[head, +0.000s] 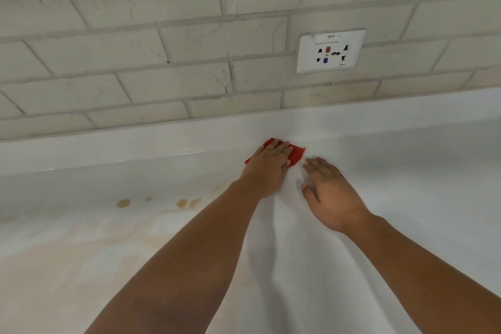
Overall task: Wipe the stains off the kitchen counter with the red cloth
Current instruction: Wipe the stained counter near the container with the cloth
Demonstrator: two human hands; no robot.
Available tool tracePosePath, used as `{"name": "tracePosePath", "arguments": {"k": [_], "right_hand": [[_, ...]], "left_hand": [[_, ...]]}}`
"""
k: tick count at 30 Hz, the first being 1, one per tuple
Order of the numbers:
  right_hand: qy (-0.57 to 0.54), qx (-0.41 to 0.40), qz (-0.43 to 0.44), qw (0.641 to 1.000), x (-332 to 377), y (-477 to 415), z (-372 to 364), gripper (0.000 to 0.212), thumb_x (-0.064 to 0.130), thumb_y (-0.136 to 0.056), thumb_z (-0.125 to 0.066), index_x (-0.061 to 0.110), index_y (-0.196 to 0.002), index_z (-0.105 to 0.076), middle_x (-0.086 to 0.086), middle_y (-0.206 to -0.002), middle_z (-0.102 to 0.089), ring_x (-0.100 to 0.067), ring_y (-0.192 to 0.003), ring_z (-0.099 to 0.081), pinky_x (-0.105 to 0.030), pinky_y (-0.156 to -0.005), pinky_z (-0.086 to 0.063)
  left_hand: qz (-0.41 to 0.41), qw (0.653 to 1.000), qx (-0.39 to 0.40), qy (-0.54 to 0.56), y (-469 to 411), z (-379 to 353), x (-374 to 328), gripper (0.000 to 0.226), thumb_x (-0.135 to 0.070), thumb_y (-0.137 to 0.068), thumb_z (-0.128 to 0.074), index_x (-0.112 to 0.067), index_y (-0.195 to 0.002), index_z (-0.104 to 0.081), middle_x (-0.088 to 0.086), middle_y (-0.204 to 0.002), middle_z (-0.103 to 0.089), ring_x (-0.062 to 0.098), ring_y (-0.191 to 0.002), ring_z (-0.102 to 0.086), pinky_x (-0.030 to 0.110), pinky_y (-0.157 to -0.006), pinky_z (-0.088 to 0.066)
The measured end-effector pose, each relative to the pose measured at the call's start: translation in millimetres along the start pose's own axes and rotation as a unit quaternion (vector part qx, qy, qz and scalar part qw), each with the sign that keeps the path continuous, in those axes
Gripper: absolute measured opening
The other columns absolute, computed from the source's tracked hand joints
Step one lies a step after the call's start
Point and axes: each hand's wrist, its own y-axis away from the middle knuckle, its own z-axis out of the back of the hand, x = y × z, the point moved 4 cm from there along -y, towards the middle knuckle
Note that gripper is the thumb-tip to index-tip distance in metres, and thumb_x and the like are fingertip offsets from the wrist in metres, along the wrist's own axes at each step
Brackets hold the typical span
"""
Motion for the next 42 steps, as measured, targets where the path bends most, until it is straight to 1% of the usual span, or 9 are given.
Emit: {"name": "tracePosePath", "arguments": {"k": [7,11,15,17,23,27,32,38,42], "right_hand": [[-0.004,0.033,0.037,0.999,17,-7,-10,0.062,0.042,-0.097,-0.024,0.012,-0.151,-0.030,-0.003,-0.160,-0.024,-0.017,-0.149,-0.011,-0.034,-0.122,-0.008],[-0.009,0.040,0.063,0.997,31,-3,-13,0.055,0.035,-0.101,-0.035,0.010,-0.150,-0.032,-0.004,-0.160,-0.023,-0.018,-0.149,-0.010,-0.034,-0.122,-0.009],[-0.021,0.032,0.086,0.996,45,9,-13,0.053,0.033,-0.101,-0.036,0.007,-0.147,-0.037,-0.008,-0.157,-0.030,-0.022,-0.148,-0.017,-0.037,-0.121,-0.013],[-0.027,0.033,0.089,0.995,48,14,-13,0.052,0.030,-0.101,-0.039,0.006,-0.146,-0.038,-0.009,-0.156,-0.032,-0.022,-0.147,-0.019,-0.035,-0.121,-0.012],[-0.029,0.031,0.091,0.995,46,27,-12,0.057,0.038,-0.098,-0.033,0.004,-0.144,-0.041,-0.011,-0.153,-0.037,-0.024,-0.145,-0.024,-0.040,-0.120,-0.020],[-0.022,0.028,0.099,0.994,46,38,-13,0.066,0.044,-0.094,-0.022,0.004,-0.141,-0.046,-0.012,-0.150,-0.041,-0.026,-0.144,-0.028,-0.045,-0.117,-0.026],[0.010,0.044,0.108,0.993,49,48,-19,0.067,0.047,-0.094,-0.022,0.006,-0.142,-0.044,-0.010,-0.153,-0.037,-0.025,-0.145,-0.025,-0.042,-0.119,-0.020],[0.037,0.055,0.108,0.992,61,47,-19,0.067,0.049,-0.093,-0.027,0.007,-0.144,-0.039,-0.011,-0.156,-0.030,-0.027,-0.146,-0.021,-0.046,-0.119,-0.021],[0.047,0.059,0.107,0.991,67,47,-19,0.067,0.049,-0.094,-0.026,0.007,-0.145,-0.038,-0.011,-0.157,-0.028,-0.027,-0.147,-0.019,-0.046,-0.119,-0.020]], "left_hand": [[0.114,0.993,-0.032,0.019,34,7,45,0.050,-0.031,-0.106,-0.025,-0.021,-0.155,-0.022,-0.009,-0.163,-0.015,0.011,-0.151,-0.007,0.032,-0.123,-0.002],[0.200,0.978,-0.050,0.015,70,20,79,0.051,-0.029,-0.105,-0.027,-0.022,-0.155,-0.023,-0.008,-0.163,-0.016,0.014,-0.151,-0.006,0.033,-0.122,-0.002],[0.292,0.954,-0.061,0.019,105,22,63,0.052,-0.025,-0.105,-0.027,-0.020,-0.156,-0.020,-0.005,-0.164,-0.012,0.017,-0.152,-0.003,0.036,-0.121,0.000],[0.278,0.959,-0.053,0.029,122,17,37,0.052,-0.023,-0.105,-0.026,-0.021,-0.156,-0.018,-0.007,-0.164,-0.009,0.017,-0.152,0.000,0.037,-0.122,0.002],[0.074,0.995,0.006,0.061,187,18,14,0.058,-0.040,-0.096,-0.019,-0.028,-0.152,-0.029,-0.014,-0.160,-0.018,0.008,-0.150,-0.003,0.029,-0.122,0.002],[0.159,0.986,-0.030,0.036,194,30,72,0.070,-0.047,-0.088,-0.015,-0.025,-0.151,-0.034,-0.010,-0.160,-0.024,0.013,-0.150,-0.012,0.024,-0.120,-0.001],[0.278,0.960,-0.022,0.022,147,33,97,0.052,-0.025,-0.103,-0.029,-0.025,-0.155,-0.022,-0.010,-0.163,-0.013,0.015,-0.151,-0.003,0.035,-0.121,-0.002],[0.134,0.991,0.001,0.014,172,17,24,0.056,-0.028,-0.099,-0.029,-0.024,-0.155,-0.023,-0.010,-0.162,-0.017,0.014,-0.151,-0.005,0.037,-0.123,-0.004],[0.080,0.996,-0.021,0.037,229,25,45,0.058,-0.033,-0.091,-0.031,-0.018,-0.145,-0.047,-0.001,-0.154,-0.039,0.020,-0.147,-0.026,0.033,-0.121,-0.015]]}}
